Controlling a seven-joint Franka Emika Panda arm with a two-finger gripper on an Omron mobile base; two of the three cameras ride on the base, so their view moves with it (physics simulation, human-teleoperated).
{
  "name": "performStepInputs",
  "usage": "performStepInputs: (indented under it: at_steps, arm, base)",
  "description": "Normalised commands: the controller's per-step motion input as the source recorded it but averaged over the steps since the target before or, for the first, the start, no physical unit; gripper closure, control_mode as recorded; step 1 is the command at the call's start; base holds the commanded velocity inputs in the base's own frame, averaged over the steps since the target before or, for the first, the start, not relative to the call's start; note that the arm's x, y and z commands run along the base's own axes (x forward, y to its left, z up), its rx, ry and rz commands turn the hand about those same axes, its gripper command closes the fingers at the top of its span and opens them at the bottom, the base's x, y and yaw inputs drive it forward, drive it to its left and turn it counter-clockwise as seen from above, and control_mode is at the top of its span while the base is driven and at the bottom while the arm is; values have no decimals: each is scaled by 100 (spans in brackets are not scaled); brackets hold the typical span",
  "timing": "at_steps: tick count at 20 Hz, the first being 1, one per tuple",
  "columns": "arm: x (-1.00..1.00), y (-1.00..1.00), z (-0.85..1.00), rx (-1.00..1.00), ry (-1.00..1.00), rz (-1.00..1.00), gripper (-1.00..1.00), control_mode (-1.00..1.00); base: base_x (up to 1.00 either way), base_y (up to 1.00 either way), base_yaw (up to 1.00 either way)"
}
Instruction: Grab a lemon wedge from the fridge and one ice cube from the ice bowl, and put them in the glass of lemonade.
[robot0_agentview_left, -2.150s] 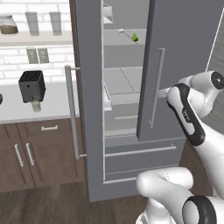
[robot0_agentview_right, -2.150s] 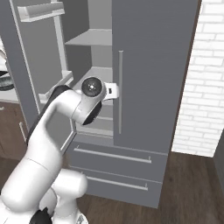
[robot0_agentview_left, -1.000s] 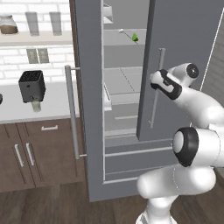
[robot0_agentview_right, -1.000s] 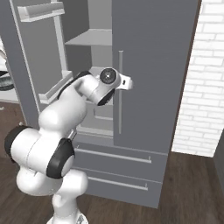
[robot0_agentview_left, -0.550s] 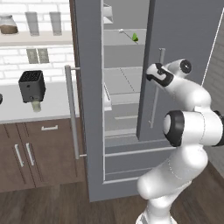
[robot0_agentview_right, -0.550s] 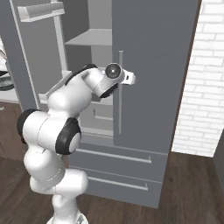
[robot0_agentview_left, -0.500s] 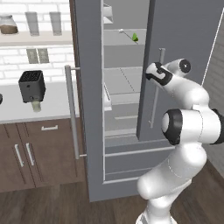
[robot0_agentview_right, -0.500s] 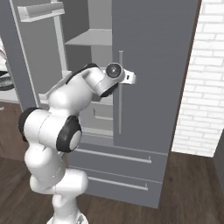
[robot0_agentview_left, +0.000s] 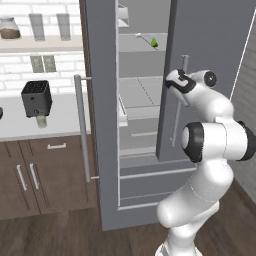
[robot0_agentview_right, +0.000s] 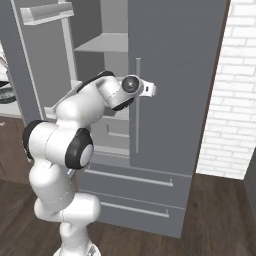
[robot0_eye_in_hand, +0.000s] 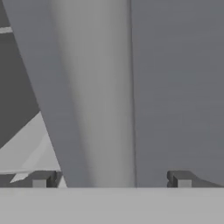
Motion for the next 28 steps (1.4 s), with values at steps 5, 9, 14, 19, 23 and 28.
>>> performStepInputs:
  at_steps: [5,9,14,19,23,28]
  arm:
    - [53,0,-14,0,0,1,100,-100]
    - [-18,-9,0,0,7,0,100,-100]
    - [-94,-64,3,2,14,0,100,-100]
    - [-100,-97,16,9,15,0,100,-100]
    - [-100,-100,15,12,12,0,100,-100]
    - [-88,-100,17,12,8,0,100,-100]
  base:
    - [0,0,0]
    - [0,0,0]
    - [0,0,0]
    - [0,0,0]
    - [0,0,0]
    - [0,0,0]
